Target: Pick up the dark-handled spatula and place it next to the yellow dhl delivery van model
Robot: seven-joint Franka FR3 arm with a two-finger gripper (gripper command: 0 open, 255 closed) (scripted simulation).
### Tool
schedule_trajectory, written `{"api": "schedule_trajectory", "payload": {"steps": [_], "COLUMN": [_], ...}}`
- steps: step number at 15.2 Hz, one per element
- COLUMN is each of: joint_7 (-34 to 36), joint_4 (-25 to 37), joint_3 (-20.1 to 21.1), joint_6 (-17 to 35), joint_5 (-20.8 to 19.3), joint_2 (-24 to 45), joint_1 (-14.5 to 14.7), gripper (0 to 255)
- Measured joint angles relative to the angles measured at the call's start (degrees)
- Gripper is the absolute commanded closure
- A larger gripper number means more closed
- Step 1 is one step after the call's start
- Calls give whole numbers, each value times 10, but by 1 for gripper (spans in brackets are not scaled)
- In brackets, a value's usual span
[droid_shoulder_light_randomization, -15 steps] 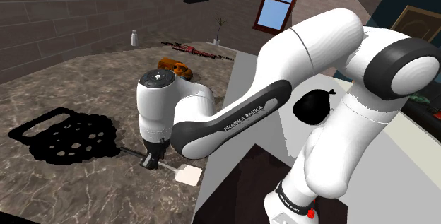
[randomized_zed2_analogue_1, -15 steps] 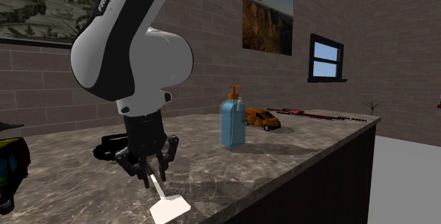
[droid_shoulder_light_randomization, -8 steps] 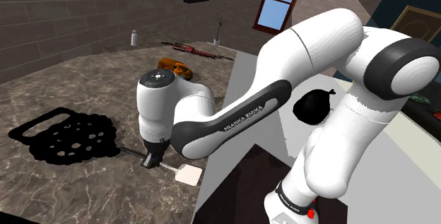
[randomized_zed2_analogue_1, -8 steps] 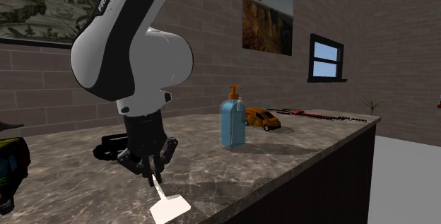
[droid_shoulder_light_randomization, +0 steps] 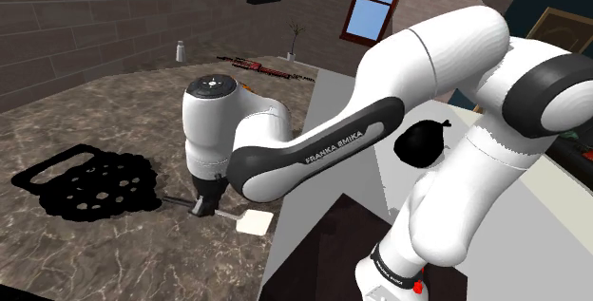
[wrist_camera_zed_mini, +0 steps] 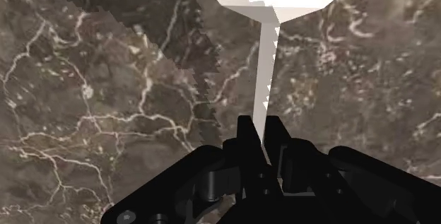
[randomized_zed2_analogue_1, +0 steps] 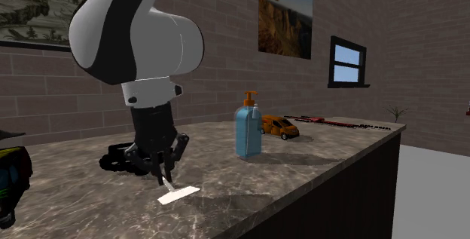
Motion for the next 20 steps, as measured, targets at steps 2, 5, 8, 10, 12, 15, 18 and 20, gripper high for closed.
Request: {"api": "schedule_trajectory", "payload": {"steps": [2, 5, 8, 10, 12, 15, 18, 20], "joint_7": [-8, -17, -25, -29, -37, -42, -50, -51], "joint_4": [3, 16, 28, 38, 47, 64, 78, 88], "joint_3": [-1, -2, -3, -4, -6, -8, -10, -10], "joint_6": [-14, -37, -58, -73, -89, -112, -134, -149], "joint_5": [10, 19, 28, 32, 38, 42, 48, 51], "joint_2": [-13, -26, -37, -43, -52, -59, -69, -73], "joint_1": [0, 1, 2, 2, 2, 2, 2, 3], "gripper": [255, 255, 255, 255, 255, 255, 255, 255]}}
